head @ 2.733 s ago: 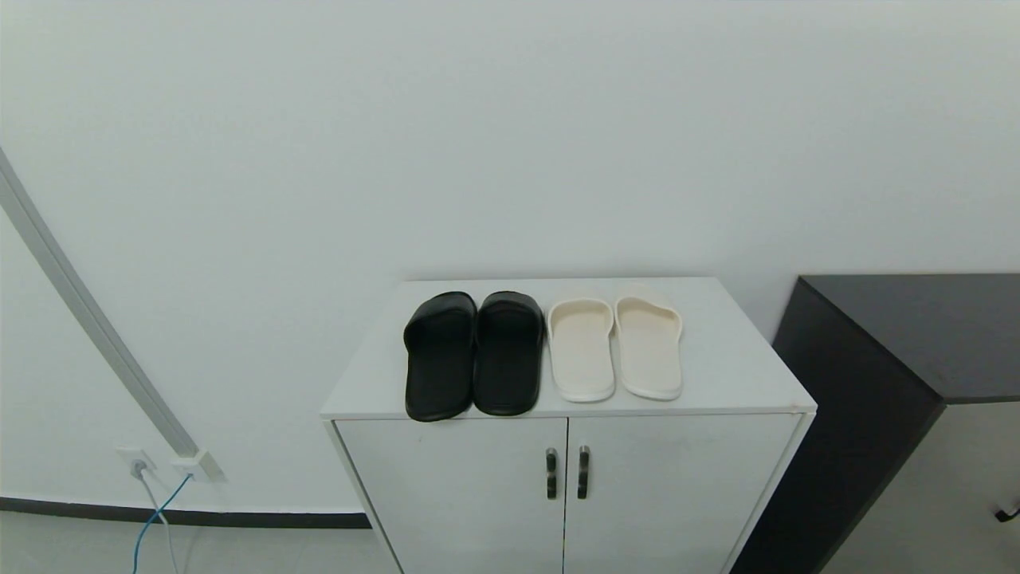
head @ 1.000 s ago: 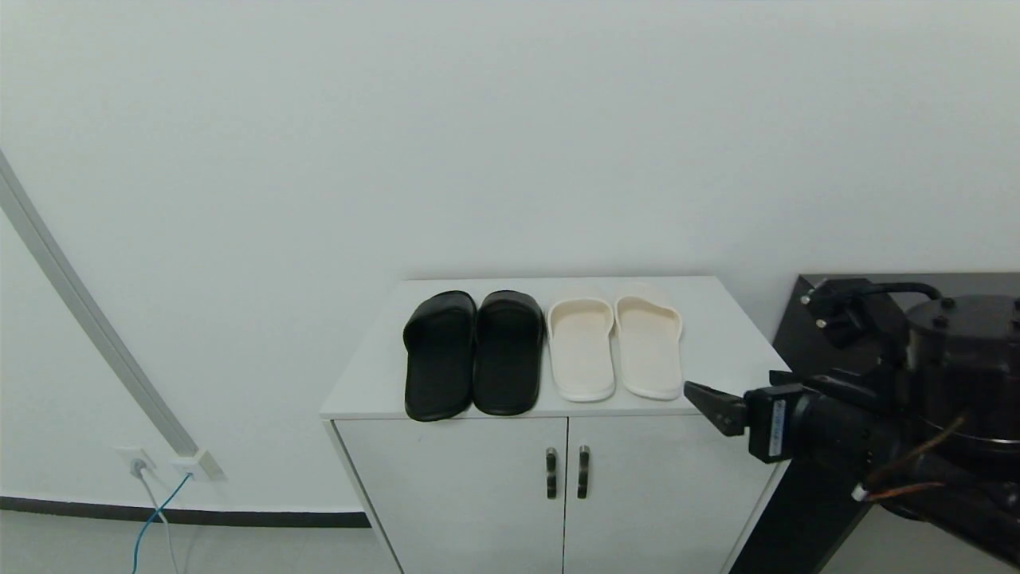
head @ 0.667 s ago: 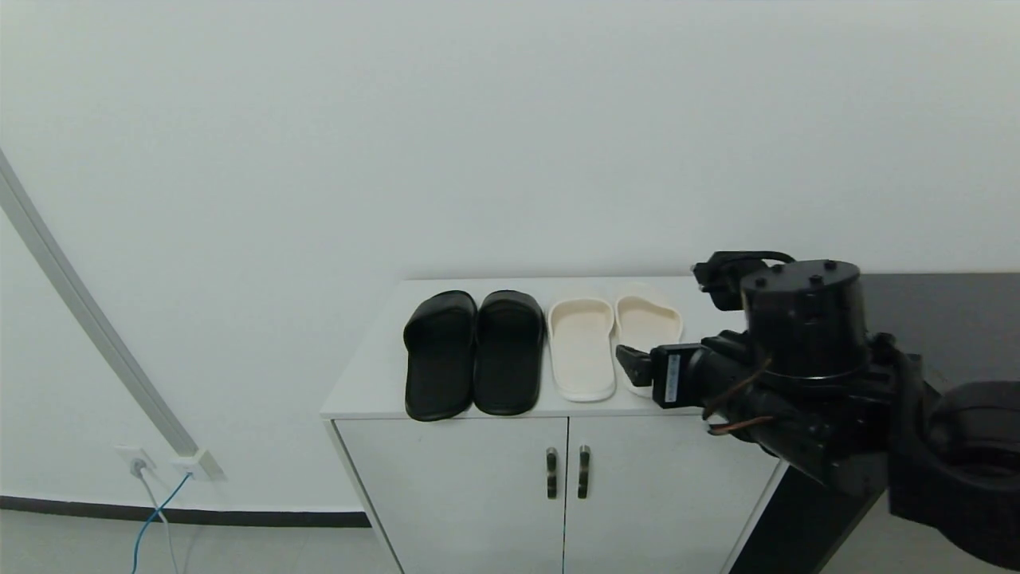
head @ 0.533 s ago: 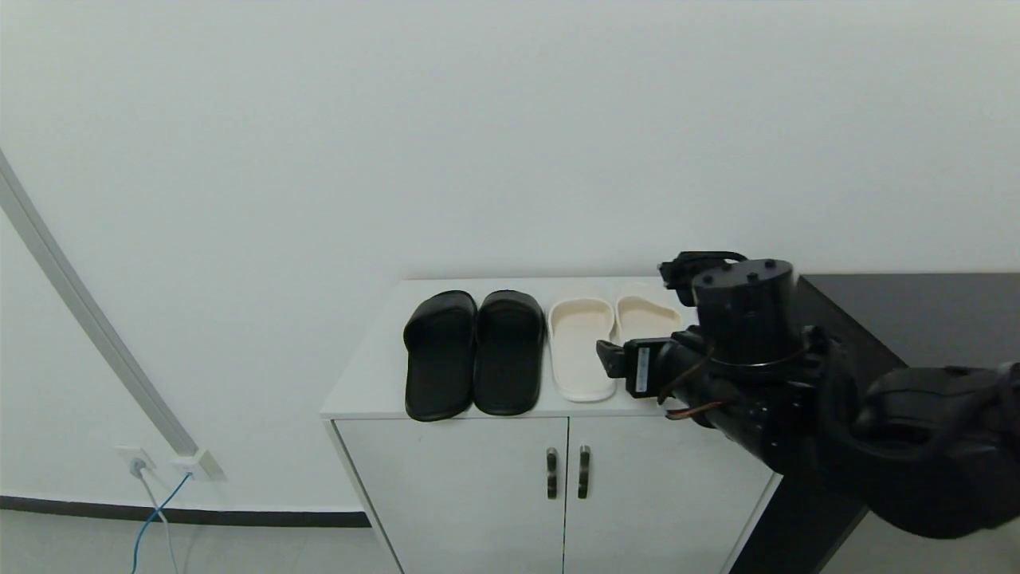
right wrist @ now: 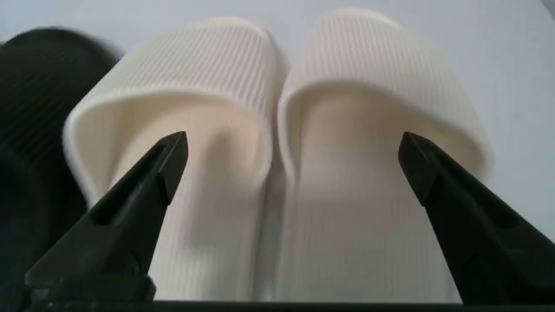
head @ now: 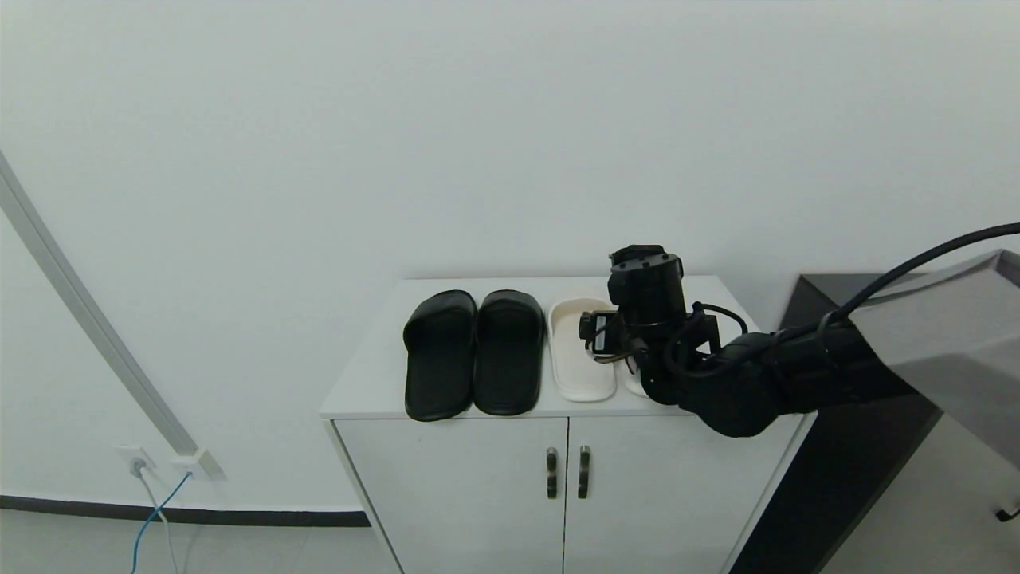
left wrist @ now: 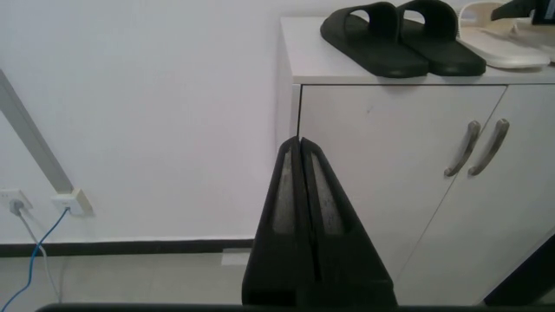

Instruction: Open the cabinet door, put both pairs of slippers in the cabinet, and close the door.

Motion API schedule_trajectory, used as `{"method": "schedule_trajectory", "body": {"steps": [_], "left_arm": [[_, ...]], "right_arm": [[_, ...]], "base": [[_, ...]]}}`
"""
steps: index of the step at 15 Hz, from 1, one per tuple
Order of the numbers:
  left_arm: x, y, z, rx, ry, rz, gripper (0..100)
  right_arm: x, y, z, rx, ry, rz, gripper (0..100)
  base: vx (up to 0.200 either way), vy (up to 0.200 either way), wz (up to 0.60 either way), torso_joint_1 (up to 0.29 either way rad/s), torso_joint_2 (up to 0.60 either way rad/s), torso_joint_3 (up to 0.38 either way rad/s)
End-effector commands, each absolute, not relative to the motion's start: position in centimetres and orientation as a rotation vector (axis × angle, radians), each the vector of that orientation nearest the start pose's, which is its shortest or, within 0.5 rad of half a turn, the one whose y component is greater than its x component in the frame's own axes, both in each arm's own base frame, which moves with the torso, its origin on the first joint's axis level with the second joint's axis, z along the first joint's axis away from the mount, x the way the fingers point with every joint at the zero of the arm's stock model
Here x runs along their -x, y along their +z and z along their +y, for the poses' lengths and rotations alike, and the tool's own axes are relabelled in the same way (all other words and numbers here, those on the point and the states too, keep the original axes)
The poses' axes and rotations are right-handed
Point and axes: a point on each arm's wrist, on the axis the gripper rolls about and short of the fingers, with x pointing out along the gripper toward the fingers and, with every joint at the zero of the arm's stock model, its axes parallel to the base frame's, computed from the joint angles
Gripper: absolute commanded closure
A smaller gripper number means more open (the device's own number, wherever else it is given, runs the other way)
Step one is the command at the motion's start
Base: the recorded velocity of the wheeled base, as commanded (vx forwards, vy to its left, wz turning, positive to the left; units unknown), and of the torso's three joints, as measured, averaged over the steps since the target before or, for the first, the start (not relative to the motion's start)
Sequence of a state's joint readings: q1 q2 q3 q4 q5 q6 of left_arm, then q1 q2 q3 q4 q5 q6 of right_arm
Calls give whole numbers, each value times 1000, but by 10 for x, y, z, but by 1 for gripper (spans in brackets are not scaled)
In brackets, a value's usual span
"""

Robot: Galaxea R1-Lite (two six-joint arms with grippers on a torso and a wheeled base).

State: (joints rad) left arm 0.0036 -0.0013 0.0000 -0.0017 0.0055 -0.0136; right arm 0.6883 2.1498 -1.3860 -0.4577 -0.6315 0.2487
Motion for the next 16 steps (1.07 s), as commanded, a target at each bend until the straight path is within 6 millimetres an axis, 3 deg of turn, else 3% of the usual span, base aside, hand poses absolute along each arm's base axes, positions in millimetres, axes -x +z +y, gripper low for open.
{"method": "schedule_trajectory", "body": {"steps": [1, 5, 12, 13, 16], "left_arm": [[23, 76, 0, 14, 11, -2, 100], [23, 76, 0, 14, 11, -2, 100], [23, 76, 0, 14, 9, -2, 100], [23, 76, 0, 15, 9, -3, 100], [23, 76, 0, 15, 9, -2, 100]], "right_arm": [[-371, 138, 272, -45, -2, 244, 0], [-392, 134, 277, -31, -16, 231, 0], [-405, 140, 273, -33, -34, 205, 0], [-406, 140, 272, -32, -36, 205, 100], [-405, 142, 272, -33, -35, 201, 100]], "base": [[0, 0, 0, 0, 0, 0], [0, 0, 0, 0, 0, 0], [0, 0, 0, 0, 0, 0], [0, 0, 0, 0, 0, 0], [0, 0, 0, 0, 0, 0]]}}
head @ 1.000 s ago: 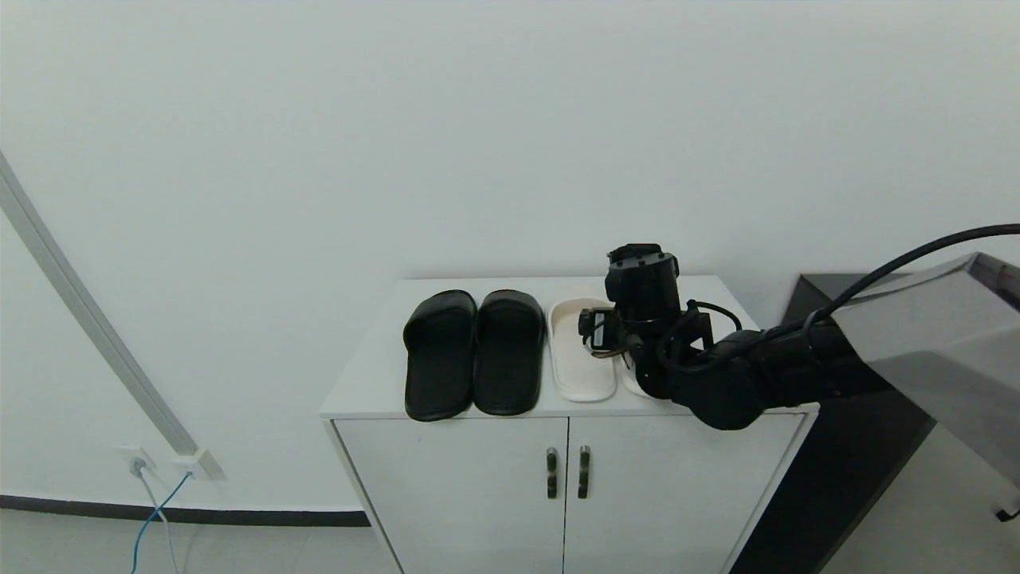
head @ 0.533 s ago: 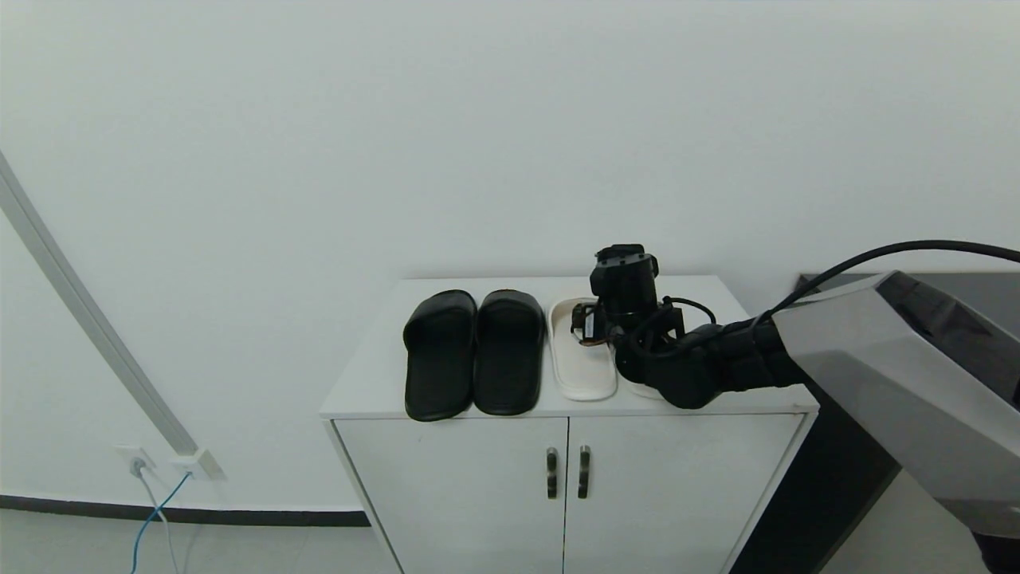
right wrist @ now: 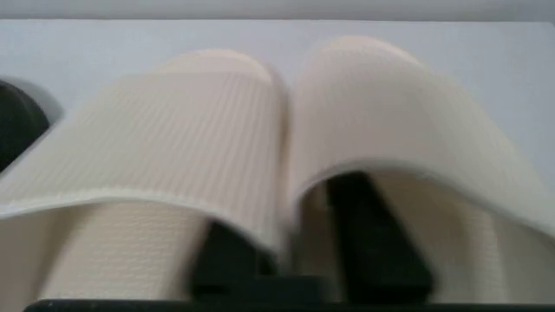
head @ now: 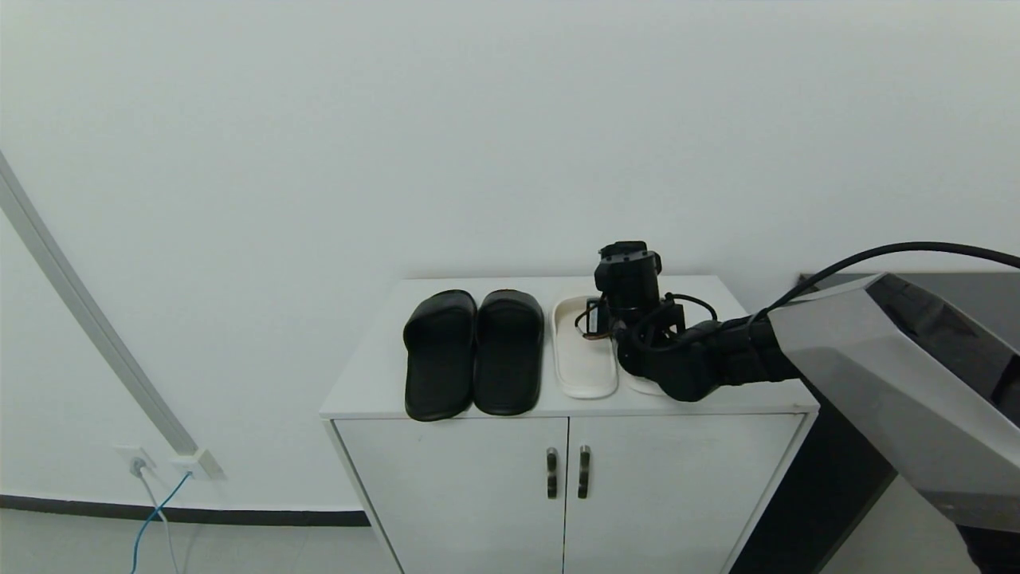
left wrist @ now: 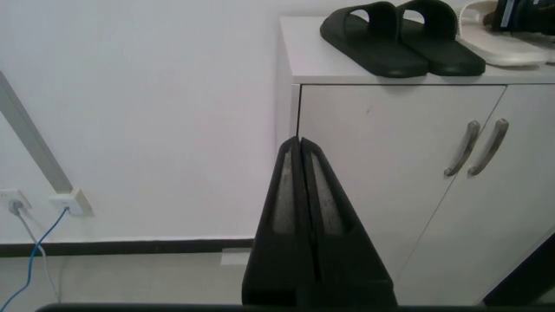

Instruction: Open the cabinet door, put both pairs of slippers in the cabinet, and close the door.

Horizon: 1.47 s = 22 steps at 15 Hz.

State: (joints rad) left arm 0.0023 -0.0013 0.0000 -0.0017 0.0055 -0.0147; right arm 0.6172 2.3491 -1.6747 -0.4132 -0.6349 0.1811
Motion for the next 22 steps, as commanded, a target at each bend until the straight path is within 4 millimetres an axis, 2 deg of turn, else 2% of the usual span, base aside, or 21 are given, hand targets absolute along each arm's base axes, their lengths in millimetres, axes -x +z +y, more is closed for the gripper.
{"method": "schedule_trajectory", "body": {"steps": [1, 5, 9, 13, 18, 19, 22], "left_arm": [[23, 76, 0, 15, 9, -2, 100], [23, 76, 0, 15, 11, -3, 100], [23, 76, 0, 15, 11, -2, 100], [23, 76, 0, 15, 11, -3, 100], [23, 76, 0, 15, 12, -3, 100], [23, 76, 0, 15, 9, -3, 100], [23, 76, 0, 17, 9, -3, 100]], "right_arm": [[-405, 144, 272, -35, -35, 199, 100], [-401, 151, 269, -39, -34, 193, 100], [-377, 178, 259, -48, -19, 180, 100], [-335, 196, 245, -37, 46, 202, 100], [-279, 219, 218, -40, 238, 228, 100], [-259, 224, 208, -32, 327, 237, 100], [-215, 216, 187, 36, 544, 281, 100]], "base": [[0, 0, 0, 0, 0, 0], [0, 0, 0, 0, 0, 0], [0, 0, 0, 0, 0, 0], [0, 0, 0, 0, 0, 0], [0, 0, 0, 0, 0, 0], [0, 0, 0, 0, 0, 0], [0, 0, 0, 0, 0, 0]]}}
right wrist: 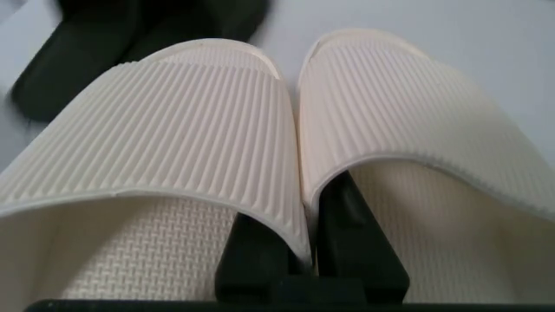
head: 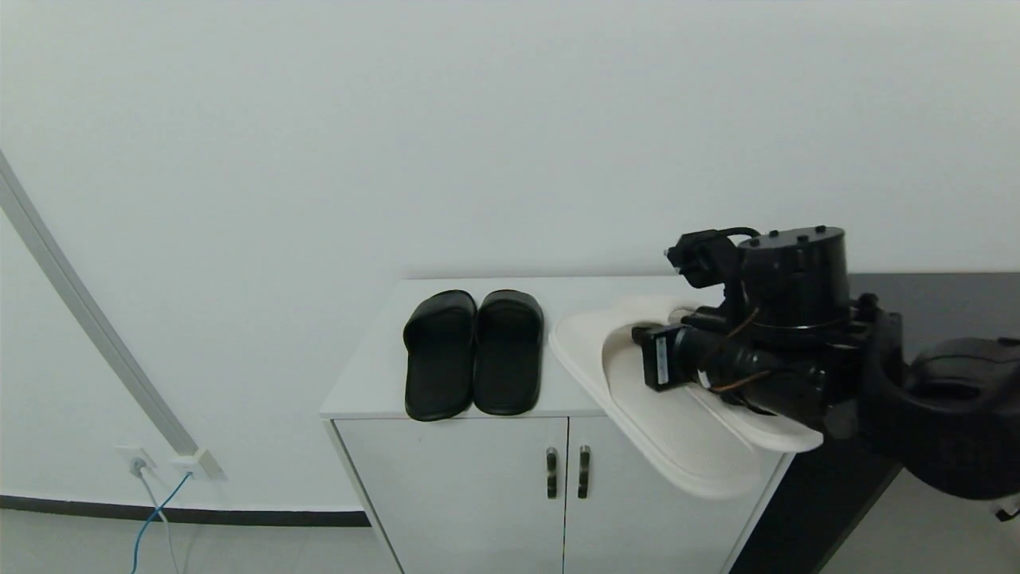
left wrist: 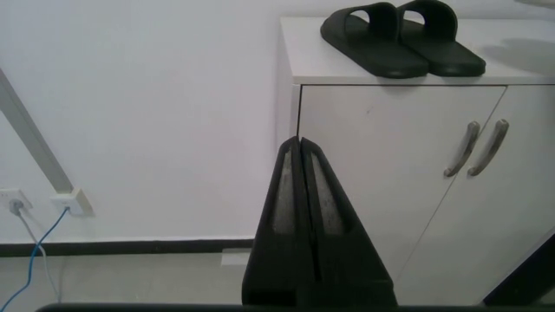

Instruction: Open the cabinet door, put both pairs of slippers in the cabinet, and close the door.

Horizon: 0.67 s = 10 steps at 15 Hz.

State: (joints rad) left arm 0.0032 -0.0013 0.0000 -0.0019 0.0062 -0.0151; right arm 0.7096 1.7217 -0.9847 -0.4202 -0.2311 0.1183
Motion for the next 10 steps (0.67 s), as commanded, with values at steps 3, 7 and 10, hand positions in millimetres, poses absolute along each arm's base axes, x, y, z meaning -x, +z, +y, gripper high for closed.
{"method": "schedule_trajectory", "body": {"steps": [3, 7, 10], "left_arm": [[23, 76, 0, 17, 11, -3, 100], [23, 76, 0, 17, 11, -3, 100], [23, 76, 0, 17, 11, -3, 100]], "right_arm": [[-193, 206, 174, 92, 665, 267, 100], [-189, 187, 173, 209, 791, 97, 100], [-187, 181, 174, 203, 878, 98, 100]], "base": [[0, 0, 0, 0, 0, 0], [0, 0, 0, 0, 0, 0], [0, 0, 0, 0, 0, 0]]}}
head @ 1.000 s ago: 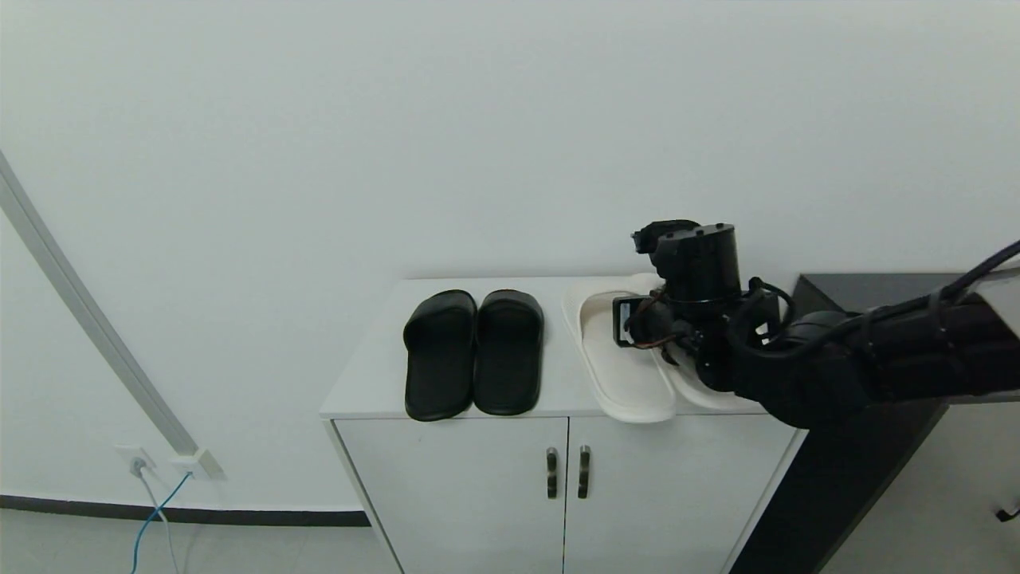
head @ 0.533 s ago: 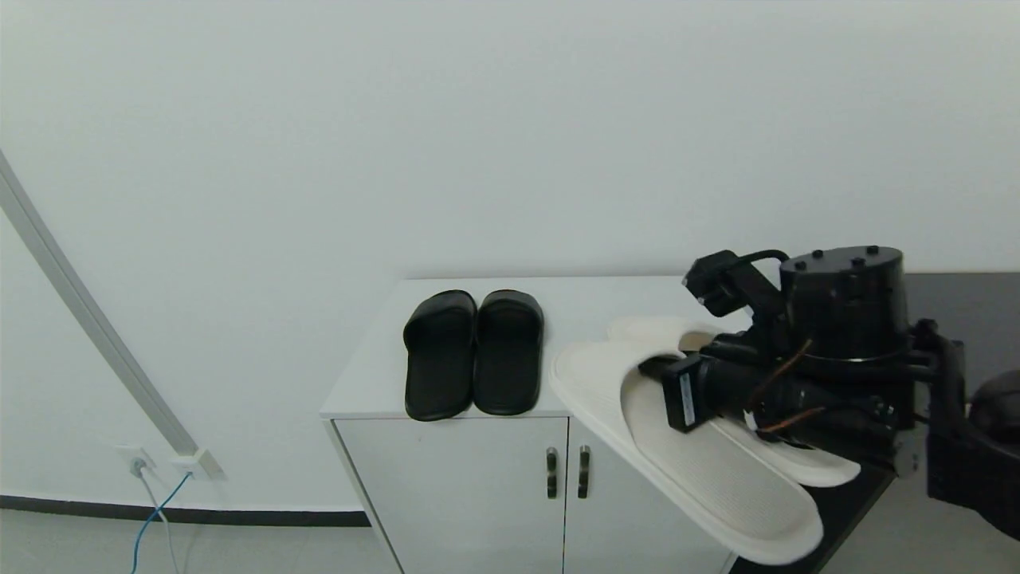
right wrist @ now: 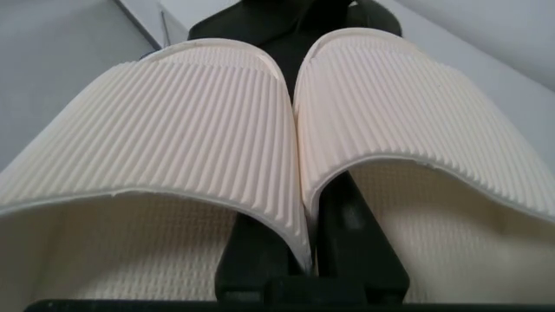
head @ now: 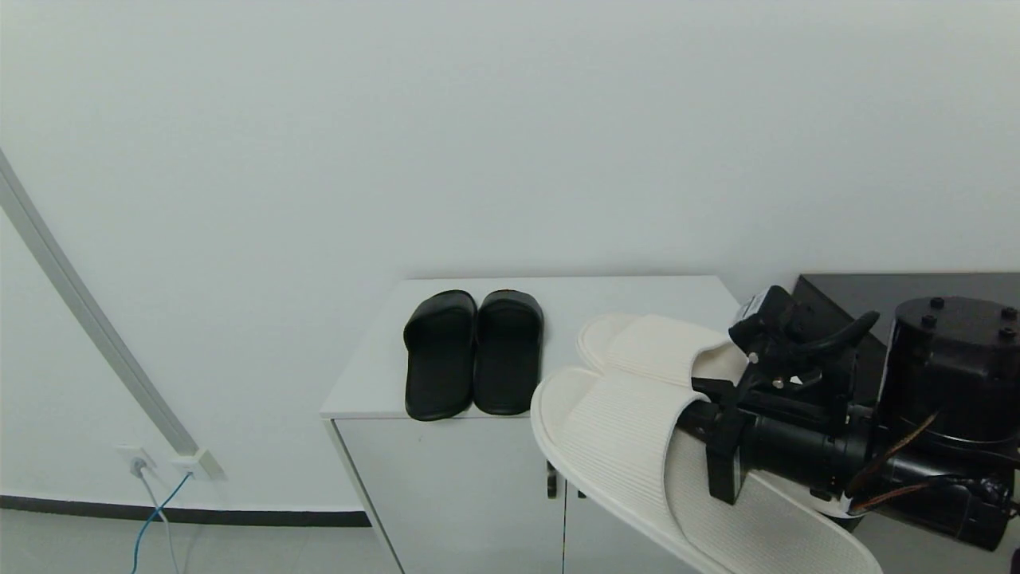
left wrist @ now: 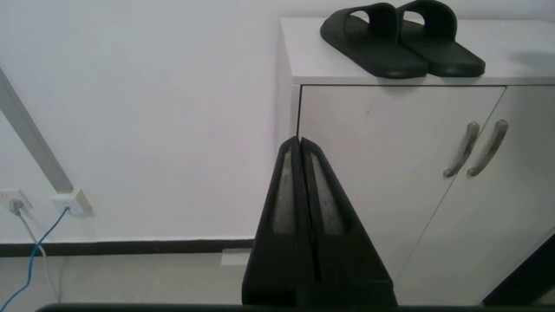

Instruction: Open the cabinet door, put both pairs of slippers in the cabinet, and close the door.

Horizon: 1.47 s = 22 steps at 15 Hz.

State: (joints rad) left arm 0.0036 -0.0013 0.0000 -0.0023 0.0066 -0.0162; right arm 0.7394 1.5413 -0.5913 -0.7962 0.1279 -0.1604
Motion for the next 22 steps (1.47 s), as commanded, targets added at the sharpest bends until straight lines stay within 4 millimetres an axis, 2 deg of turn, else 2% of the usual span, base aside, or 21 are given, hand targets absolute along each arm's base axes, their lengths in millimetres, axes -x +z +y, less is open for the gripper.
{"method": "schedule_trajectory", "body": {"steps": [1, 8, 20, 22], "left_arm": [[23, 76, 0, 17, 9, -3, 100], [23, 76, 0, 17, 9, -2, 100], [23, 76, 0, 17, 9, -2, 100], [23, 76, 0, 17, 8, -2, 100]], "right_arm": [[-187, 181, 175, 200, 891, 101, 100], [-189, 177, 192, 161, 929, 131, 100], [-189, 172, 190, 151, 923, 159, 100], [-190, 172, 188, 152, 914, 158, 100]], "base": [[0, 0, 0, 0, 0, 0], [0, 0, 0, 0, 0, 0], [-200, 0, 0, 2, 2, 2], [0, 0, 0, 0, 0, 0]]}}
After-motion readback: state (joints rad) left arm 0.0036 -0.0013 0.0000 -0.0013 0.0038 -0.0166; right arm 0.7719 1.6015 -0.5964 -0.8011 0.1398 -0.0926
